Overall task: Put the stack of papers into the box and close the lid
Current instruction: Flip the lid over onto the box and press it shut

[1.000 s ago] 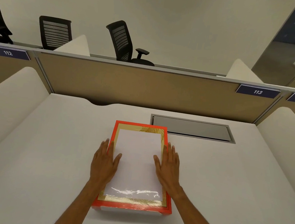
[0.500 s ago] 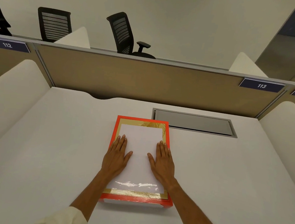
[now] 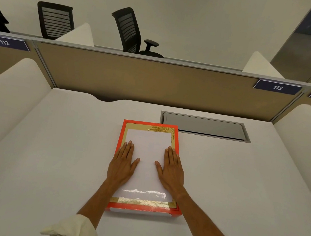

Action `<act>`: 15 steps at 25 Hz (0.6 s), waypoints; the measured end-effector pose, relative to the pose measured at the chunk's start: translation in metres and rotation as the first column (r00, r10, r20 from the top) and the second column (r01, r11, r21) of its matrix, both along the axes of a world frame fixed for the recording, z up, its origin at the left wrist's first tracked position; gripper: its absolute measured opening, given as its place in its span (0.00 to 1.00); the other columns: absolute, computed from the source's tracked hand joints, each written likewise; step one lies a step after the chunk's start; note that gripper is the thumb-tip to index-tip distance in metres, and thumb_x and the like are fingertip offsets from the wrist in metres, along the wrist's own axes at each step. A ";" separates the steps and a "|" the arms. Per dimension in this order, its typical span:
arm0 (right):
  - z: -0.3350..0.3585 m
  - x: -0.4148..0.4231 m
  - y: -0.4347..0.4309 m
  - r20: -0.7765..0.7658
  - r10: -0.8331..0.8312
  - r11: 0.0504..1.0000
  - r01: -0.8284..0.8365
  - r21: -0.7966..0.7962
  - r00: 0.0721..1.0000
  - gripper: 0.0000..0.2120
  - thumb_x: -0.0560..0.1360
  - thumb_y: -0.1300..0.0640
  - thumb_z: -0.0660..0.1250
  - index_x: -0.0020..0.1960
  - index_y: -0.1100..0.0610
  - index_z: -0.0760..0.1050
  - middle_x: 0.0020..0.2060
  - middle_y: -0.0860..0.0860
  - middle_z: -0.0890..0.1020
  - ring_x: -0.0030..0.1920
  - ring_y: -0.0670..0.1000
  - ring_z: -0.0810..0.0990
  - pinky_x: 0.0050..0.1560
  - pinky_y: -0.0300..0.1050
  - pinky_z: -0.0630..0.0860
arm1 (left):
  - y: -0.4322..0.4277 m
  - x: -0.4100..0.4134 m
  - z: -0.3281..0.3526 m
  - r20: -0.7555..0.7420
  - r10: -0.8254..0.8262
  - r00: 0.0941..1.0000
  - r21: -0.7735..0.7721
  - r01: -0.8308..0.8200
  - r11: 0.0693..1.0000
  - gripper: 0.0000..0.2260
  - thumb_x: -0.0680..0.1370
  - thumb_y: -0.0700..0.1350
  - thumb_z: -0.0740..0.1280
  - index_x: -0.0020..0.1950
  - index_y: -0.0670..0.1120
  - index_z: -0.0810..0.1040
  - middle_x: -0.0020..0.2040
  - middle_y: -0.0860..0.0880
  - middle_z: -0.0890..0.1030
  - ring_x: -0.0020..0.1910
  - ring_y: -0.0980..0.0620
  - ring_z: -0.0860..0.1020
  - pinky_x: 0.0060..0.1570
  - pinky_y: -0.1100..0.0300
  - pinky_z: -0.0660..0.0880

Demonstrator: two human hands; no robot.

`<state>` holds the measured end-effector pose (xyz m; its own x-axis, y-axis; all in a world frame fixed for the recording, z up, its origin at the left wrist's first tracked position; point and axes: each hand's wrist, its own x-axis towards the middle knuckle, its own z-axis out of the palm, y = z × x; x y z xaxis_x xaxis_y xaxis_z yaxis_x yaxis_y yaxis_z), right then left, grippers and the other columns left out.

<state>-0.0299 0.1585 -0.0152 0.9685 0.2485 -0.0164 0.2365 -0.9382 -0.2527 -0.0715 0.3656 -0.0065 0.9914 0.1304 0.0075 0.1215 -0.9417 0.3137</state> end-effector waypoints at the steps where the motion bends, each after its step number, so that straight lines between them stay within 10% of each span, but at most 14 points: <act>1: 0.000 0.000 0.000 0.008 -0.002 1.000 0.002 -0.003 1.000 0.37 0.79 0.35 0.46 0.79 0.54 0.40 0.79 0.50 0.45 0.79 0.50 0.44 0.78 0.45 0.43 | 0.000 0.000 -0.001 0.002 0.002 1.000 0.002 -0.002 1.000 0.41 0.73 0.68 0.34 0.79 0.45 0.49 0.81 0.48 0.53 0.80 0.50 0.51 0.79 0.53 0.53; 15: 0.007 -0.002 -0.003 -0.035 0.001 0.999 0.001 0.051 0.999 0.36 0.80 0.37 0.48 0.79 0.54 0.41 0.79 0.50 0.45 0.79 0.50 0.43 0.78 0.44 0.42 | -0.009 0.000 0.007 -0.014 0.015 1.000 0.024 -0.014 1.000 0.45 0.69 0.69 0.28 0.79 0.45 0.47 0.81 0.47 0.49 0.80 0.49 0.48 0.79 0.53 0.47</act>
